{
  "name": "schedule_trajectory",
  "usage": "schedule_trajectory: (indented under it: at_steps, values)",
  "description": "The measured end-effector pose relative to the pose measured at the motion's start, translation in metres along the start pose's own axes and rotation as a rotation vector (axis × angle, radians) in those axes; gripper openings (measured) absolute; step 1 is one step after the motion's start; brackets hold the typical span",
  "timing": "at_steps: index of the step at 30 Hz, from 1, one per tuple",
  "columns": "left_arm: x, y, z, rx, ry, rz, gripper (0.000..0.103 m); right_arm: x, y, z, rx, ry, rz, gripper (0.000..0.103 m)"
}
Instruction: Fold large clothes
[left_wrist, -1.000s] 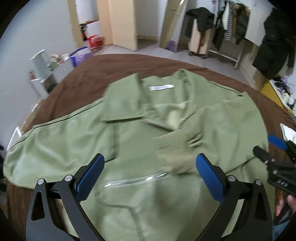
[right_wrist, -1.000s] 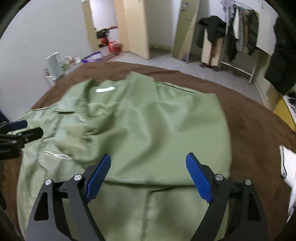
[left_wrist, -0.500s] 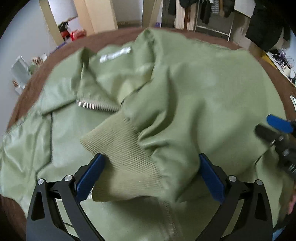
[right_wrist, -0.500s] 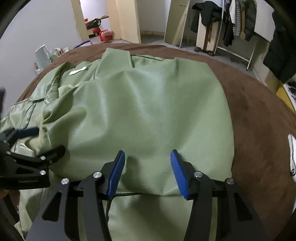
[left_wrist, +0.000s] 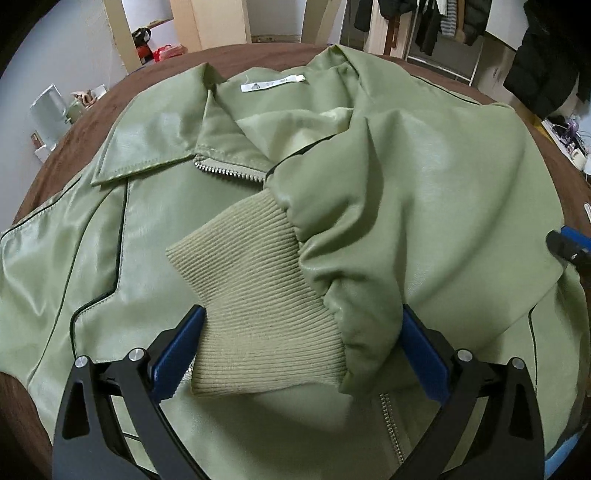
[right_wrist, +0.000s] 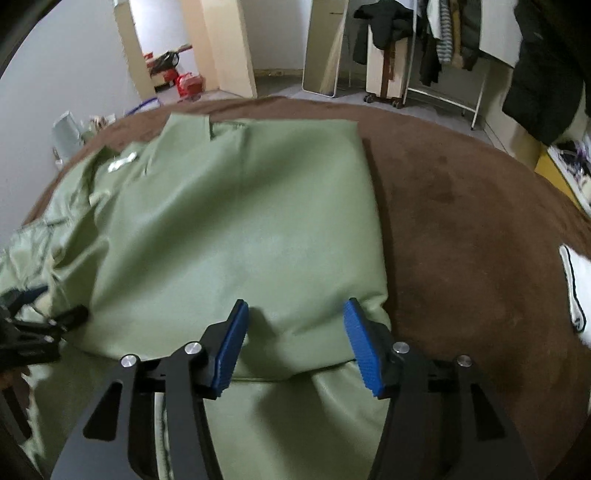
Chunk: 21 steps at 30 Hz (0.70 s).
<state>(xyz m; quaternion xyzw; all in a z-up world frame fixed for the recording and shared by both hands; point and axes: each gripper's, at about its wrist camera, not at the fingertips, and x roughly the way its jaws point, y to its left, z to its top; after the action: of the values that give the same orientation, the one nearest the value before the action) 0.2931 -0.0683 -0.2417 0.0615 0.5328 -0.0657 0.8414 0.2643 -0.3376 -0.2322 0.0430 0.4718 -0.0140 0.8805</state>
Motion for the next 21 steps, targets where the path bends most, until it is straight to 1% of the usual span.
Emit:
schedule_trajectory:
  at_steps: [4,12,14,16,18,21]
  values:
    - [-0.001,-0.002,-0.002,-0.011,-0.010,0.009,0.098,0.011,0.000,-0.004,-0.013,0.006,-0.004,0.055]
    - [-0.008,0.001,-0.005,-0.029,-0.004,-0.005,0.098,0.008,0.006,0.003,-0.032,0.035,-0.028,0.056]
    - [-0.019,0.004,-0.004,-0.040,-0.023,-0.009,0.097,-0.002,0.011,0.007,-0.052,0.024,-0.037,0.061]
    - [-0.032,0.007,-0.001,-0.042,-0.052,-0.001,0.097,-0.014,0.018,0.013,-0.062,-0.003,-0.017,0.062]
    - [-0.051,0.014,0.001,-0.051,-0.084,0.010,0.097,-0.032,0.026,0.020,-0.072,-0.033,-0.002,0.070]
    - [-0.076,0.032,0.003,-0.079,-0.114,0.031,0.097,-0.058,0.040,0.027,-0.089,-0.073,0.025,0.073]
